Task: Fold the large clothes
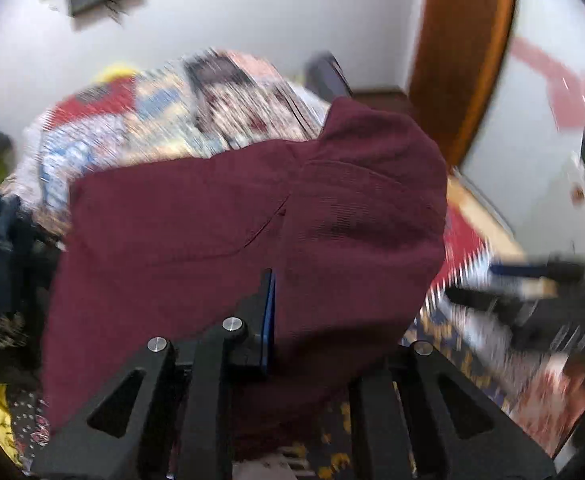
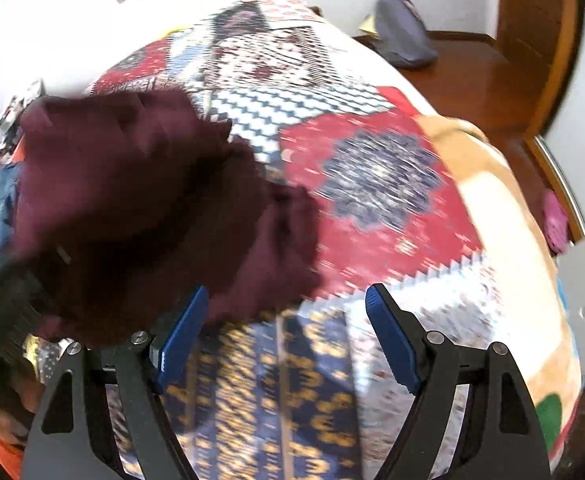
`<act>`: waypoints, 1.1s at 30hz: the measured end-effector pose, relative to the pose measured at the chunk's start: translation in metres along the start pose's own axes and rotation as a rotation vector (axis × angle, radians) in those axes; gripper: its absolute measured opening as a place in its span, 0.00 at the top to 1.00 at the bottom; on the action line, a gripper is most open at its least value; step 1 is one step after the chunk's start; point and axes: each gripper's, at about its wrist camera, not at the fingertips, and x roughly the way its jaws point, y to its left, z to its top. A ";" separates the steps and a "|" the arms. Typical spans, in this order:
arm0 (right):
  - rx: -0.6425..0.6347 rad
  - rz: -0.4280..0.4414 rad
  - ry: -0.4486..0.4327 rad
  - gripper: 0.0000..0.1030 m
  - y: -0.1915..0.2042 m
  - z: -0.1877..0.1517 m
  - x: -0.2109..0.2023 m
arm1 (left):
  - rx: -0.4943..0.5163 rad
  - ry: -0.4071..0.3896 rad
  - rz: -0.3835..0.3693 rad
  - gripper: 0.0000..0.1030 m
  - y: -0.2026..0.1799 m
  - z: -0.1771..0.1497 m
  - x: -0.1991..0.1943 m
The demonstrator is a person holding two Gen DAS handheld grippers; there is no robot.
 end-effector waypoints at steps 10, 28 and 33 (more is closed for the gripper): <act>0.001 0.034 -0.060 0.24 0.000 0.002 -0.027 | 0.062 0.042 -0.017 0.76 0.011 0.000 -0.025; -0.218 0.163 -0.167 0.24 0.101 0.034 -0.038 | -0.125 -0.088 0.014 0.24 0.103 -0.003 -0.110; -0.262 0.114 -0.131 0.24 0.113 0.037 -0.009 | -0.180 0.041 0.046 0.23 0.136 -0.016 -0.075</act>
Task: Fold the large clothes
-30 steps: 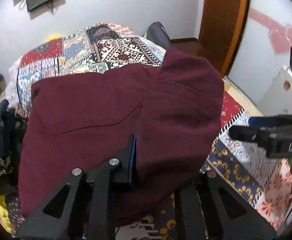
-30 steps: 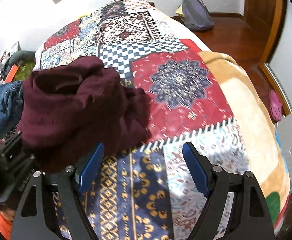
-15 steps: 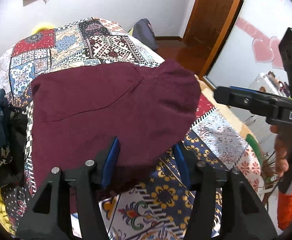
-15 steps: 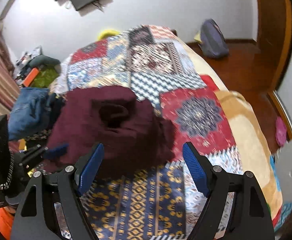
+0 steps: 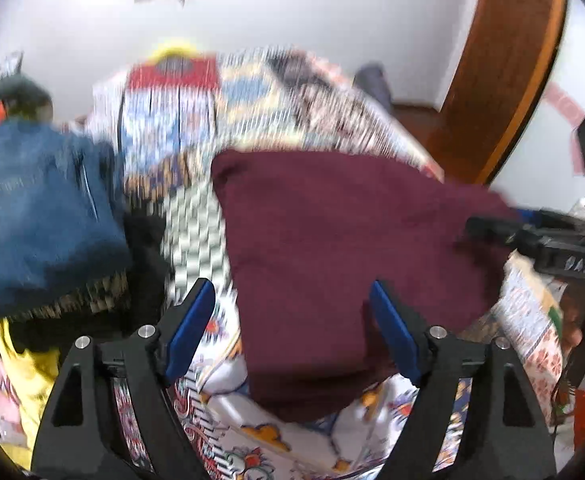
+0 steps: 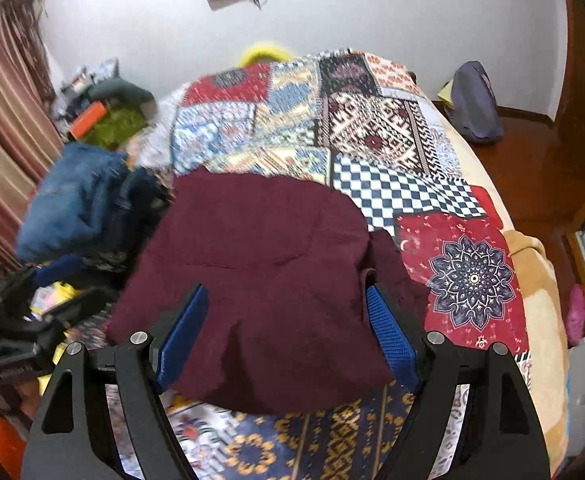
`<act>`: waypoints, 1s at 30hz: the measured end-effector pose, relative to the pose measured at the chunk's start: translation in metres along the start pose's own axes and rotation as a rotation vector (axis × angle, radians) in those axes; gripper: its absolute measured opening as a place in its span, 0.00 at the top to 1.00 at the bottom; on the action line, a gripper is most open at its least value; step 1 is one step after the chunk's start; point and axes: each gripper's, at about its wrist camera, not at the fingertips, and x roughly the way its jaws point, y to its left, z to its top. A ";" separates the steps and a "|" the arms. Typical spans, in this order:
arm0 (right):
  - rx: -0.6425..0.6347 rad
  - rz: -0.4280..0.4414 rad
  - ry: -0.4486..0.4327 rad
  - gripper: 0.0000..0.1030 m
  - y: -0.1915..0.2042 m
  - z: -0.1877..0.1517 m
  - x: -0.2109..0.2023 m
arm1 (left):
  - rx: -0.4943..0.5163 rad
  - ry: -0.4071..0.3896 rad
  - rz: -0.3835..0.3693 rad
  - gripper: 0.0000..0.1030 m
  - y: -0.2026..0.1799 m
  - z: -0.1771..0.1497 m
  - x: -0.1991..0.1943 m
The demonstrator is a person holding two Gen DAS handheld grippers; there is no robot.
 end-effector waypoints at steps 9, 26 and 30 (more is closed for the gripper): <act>0.045 0.049 0.135 0.24 -0.052 -0.032 0.034 | 0.046 0.104 -0.006 0.08 -0.006 -0.064 0.048; 0.122 0.024 0.111 0.15 -0.080 -0.068 -0.003 | 0.050 0.054 0.148 0.09 0.013 -0.091 0.001; 0.065 -0.015 0.080 0.15 -0.070 -0.060 -0.013 | 0.040 -0.016 0.188 0.09 0.023 -0.074 -0.021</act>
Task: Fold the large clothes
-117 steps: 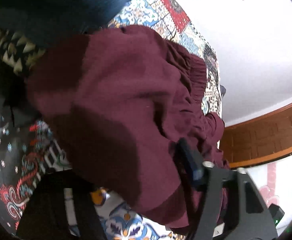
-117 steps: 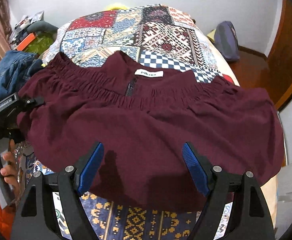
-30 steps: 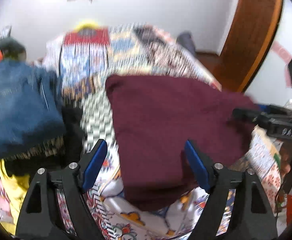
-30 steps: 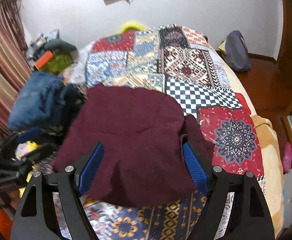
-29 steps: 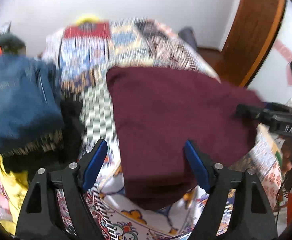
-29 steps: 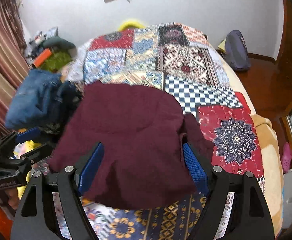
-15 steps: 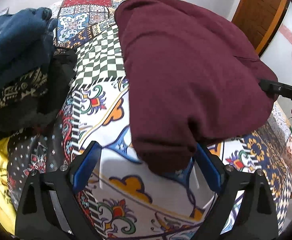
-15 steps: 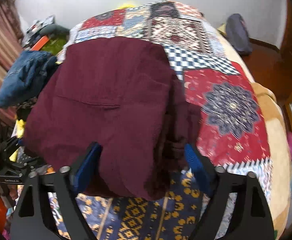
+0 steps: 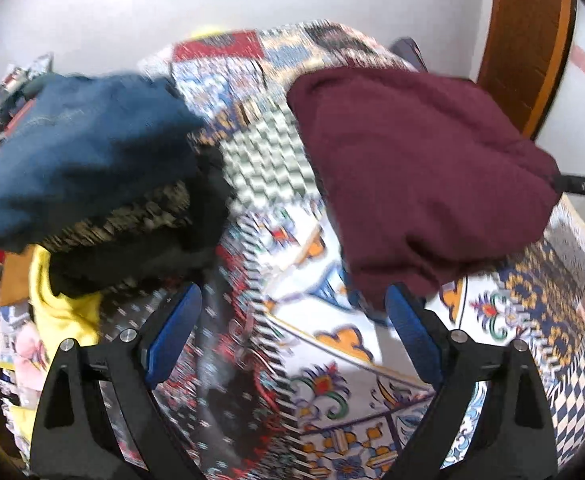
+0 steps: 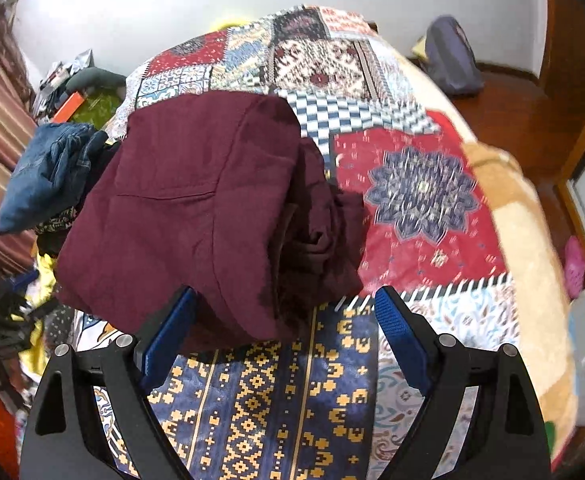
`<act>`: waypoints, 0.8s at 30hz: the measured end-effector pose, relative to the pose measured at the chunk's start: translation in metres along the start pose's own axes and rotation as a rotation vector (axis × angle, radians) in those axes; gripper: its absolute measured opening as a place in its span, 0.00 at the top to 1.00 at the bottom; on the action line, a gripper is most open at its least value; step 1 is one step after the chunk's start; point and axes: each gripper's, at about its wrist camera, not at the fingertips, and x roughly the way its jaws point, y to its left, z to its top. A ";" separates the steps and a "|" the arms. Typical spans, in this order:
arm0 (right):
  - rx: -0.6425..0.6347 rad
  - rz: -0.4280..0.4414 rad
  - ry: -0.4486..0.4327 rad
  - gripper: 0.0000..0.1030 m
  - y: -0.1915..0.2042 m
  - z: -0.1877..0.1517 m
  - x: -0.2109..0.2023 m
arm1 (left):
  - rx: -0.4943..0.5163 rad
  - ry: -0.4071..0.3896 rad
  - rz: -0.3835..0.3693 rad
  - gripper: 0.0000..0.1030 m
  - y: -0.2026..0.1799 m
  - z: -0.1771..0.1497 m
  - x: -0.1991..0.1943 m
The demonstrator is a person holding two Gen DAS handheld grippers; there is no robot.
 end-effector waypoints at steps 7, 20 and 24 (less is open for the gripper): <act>-0.050 -0.005 -0.075 0.13 0.014 0.022 -0.016 | -0.035 -0.091 -0.007 0.08 0.010 0.045 -0.011; 0.129 0.186 0.103 0.13 -0.018 0.049 0.063 | -0.252 0.149 -0.356 0.08 0.012 0.081 0.086; 0.246 0.301 0.201 0.01 -0.047 0.042 0.098 | -0.381 0.237 -0.543 0.06 0.022 0.081 0.116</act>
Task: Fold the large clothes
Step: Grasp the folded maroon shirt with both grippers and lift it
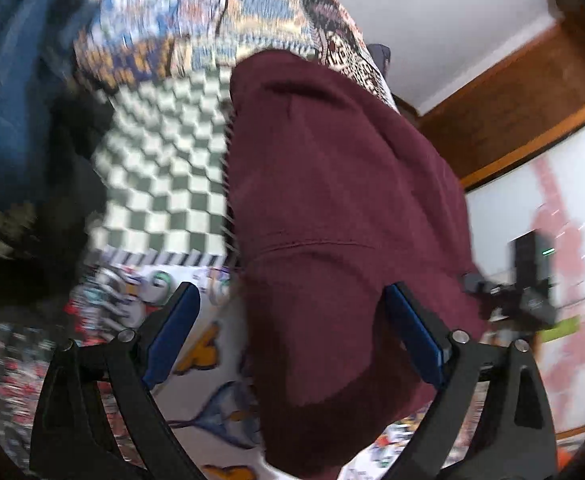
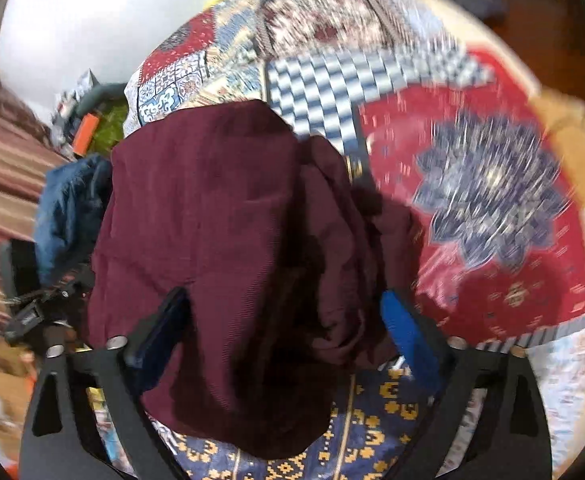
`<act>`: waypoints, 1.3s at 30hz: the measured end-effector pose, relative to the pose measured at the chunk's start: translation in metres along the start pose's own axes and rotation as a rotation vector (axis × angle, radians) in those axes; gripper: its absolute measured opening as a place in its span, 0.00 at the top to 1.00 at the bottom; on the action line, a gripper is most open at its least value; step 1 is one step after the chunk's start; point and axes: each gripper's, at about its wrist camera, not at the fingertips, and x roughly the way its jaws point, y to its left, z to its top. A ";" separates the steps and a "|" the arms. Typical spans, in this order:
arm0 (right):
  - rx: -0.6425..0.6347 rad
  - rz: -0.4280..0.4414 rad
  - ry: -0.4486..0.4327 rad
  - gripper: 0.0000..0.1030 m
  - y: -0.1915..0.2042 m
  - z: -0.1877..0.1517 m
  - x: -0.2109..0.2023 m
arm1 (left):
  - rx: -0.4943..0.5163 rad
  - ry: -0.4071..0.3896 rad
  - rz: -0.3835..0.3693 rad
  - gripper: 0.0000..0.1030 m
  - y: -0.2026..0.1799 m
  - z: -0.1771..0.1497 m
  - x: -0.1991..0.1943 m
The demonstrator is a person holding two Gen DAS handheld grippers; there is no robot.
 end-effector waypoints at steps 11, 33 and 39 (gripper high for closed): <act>0.076 0.148 0.107 0.00 -0.014 0.022 0.030 | -0.093 0.111 -0.141 0.03 0.011 0.020 0.050; -0.015 0.129 0.082 0.57 0.016 0.018 -0.006 | 0.122 -0.025 -0.128 0.54 -0.074 0.014 -0.004; -0.042 0.164 0.017 0.60 0.048 0.022 -0.028 | 0.150 -0.111 -0.141 0.55 -0.084 0.023 -0.059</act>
